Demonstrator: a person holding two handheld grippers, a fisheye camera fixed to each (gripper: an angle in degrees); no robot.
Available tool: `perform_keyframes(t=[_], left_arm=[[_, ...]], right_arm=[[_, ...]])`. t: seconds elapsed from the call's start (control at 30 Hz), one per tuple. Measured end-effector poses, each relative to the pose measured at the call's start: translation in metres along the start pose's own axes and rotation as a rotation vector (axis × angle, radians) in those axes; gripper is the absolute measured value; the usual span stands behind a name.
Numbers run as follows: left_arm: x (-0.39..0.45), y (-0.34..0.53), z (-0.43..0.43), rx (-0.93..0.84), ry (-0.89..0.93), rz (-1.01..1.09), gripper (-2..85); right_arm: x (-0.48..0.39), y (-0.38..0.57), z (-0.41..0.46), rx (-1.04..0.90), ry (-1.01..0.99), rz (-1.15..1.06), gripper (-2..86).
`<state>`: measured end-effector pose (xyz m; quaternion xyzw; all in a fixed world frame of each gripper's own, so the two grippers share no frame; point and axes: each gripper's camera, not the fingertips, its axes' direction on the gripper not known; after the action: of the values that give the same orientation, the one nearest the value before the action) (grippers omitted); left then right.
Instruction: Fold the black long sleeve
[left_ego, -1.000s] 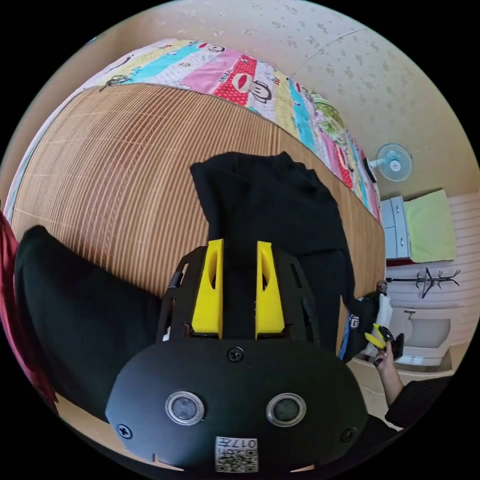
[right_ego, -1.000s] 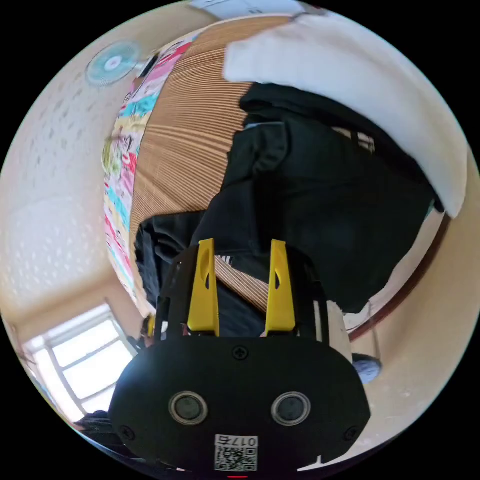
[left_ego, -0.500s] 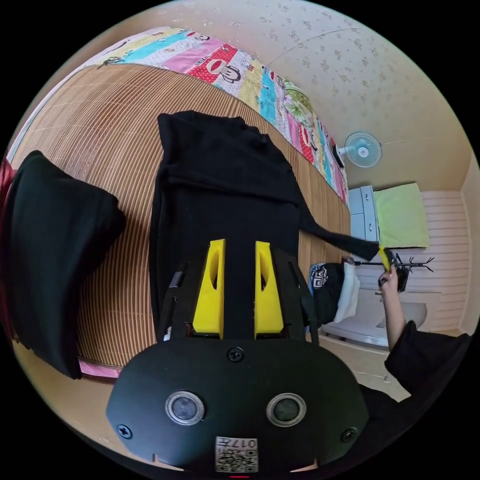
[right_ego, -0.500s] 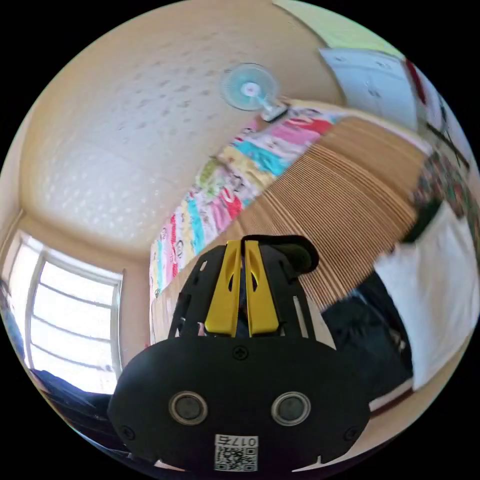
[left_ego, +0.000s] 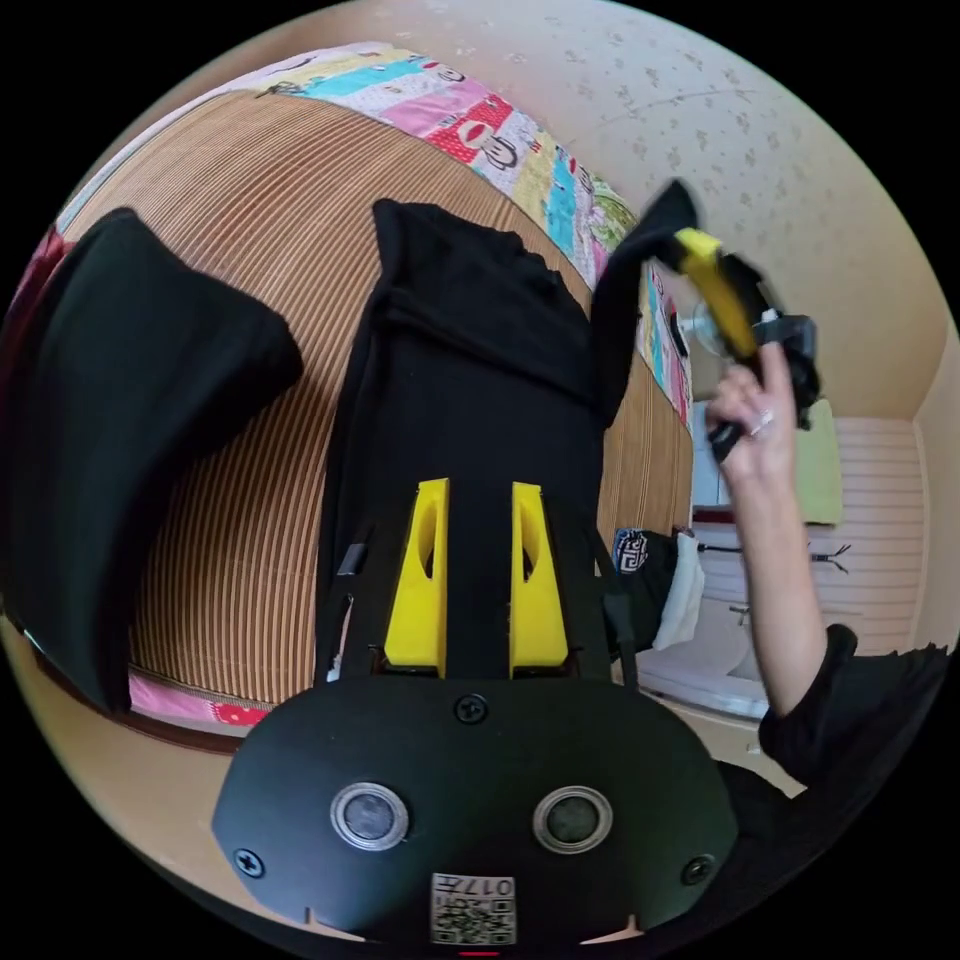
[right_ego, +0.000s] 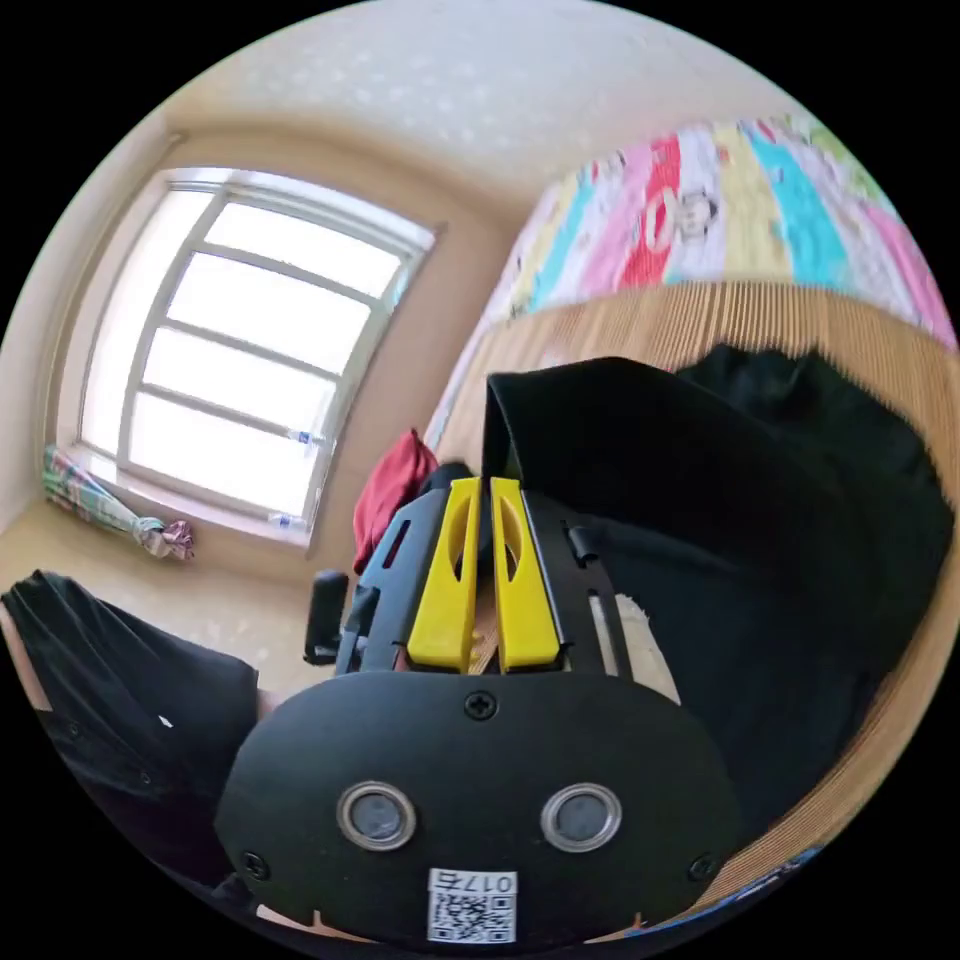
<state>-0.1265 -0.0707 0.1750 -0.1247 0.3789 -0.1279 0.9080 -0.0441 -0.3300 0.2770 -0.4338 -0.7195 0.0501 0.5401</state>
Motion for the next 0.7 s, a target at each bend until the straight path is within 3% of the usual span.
perform_keyframes(t=[0.07,0.2,0.33,0.5,0.6,0.7], left_arm=[[-0.007,-0.005,-0.001,0.02,0.0,-0.016,10.0],[-0.006,-0.048,0.012,0.039,-0.011,0.055,10.0],[-0.003,-0.119,0.031,0.089,-0.094,0.104,11.3],[-0.02,-0.185,0.064,0.043,-0.158,0.04,13.3],[-0.023,-0.198,0.073,-0.008,-0.27,0.005,7.5],[-0.012,-0.2,0.057,-0.016,-0.116,0.08,0.8]], right_arm=[[0.035,0.043,0.037,-0.095,-0.007,0.132,0.7],[0.075,0.109,0.029,-0.18,0.126,0.316,0.5],[0.096,0.155,-0.011,-0.274,0.414,0.432,0.7],[0.095,0.17,-0.028,-0.346,0.727,0.394,1.8],[0.089,0.164,-0.009,-0.408,0.867,0.343,4.1],[0.097,0.165,0.002,-0.378,0.904,0.413,6.0]])
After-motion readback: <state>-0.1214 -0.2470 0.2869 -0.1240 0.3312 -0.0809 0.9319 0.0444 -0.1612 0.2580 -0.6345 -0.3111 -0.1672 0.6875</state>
